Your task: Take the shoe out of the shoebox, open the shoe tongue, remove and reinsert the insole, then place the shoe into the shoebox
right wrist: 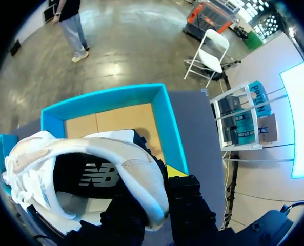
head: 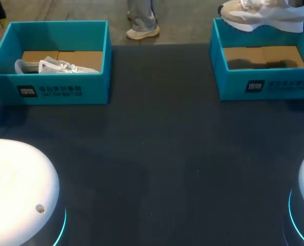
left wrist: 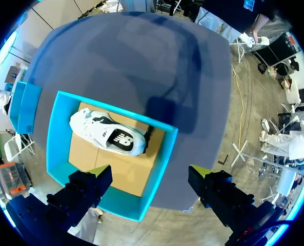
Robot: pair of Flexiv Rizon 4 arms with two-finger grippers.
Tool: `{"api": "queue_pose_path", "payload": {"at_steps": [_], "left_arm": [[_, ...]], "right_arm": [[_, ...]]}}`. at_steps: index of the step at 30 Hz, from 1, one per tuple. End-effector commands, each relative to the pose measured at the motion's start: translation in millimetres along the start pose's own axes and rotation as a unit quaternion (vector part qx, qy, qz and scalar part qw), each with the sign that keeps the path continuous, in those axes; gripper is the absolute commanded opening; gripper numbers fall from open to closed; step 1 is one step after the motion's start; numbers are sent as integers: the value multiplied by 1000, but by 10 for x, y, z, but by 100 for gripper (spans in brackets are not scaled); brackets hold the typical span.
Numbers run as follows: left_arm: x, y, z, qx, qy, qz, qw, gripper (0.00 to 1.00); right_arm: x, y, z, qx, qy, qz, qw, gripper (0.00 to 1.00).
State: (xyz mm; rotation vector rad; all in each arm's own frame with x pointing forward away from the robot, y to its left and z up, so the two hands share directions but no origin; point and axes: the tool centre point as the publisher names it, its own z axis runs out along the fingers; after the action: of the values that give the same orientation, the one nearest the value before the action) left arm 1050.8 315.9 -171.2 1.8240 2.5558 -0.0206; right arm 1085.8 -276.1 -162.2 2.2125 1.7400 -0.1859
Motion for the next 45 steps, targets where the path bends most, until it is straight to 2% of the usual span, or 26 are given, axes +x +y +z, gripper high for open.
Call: {"api": "queue_pose_path", "payload": {"at_steps": [1,20,24,30,45], "left_arm": [[6,-6,-3,-1,1,0,1000,100],[6,-6,-3,-1,1,0,1000,100],[6,-6,-3,-1,1,0,1000,100],[6,-6,-3,-1,1,0,1000,100],[6,-6,-3,-1,1,0,1000,100]], "right_arm": [[115,-202,-156,-2,-14,-6,1000,0],[661,-1121,-685,1,-24,-9,1000,0],[853,-1373,-783,4,-25,-11,1000,0],[1098,-1632,-888,10,-29,-20,999,0],[1682,-2418,-1323,-7,-48,-29,998,0]]}}
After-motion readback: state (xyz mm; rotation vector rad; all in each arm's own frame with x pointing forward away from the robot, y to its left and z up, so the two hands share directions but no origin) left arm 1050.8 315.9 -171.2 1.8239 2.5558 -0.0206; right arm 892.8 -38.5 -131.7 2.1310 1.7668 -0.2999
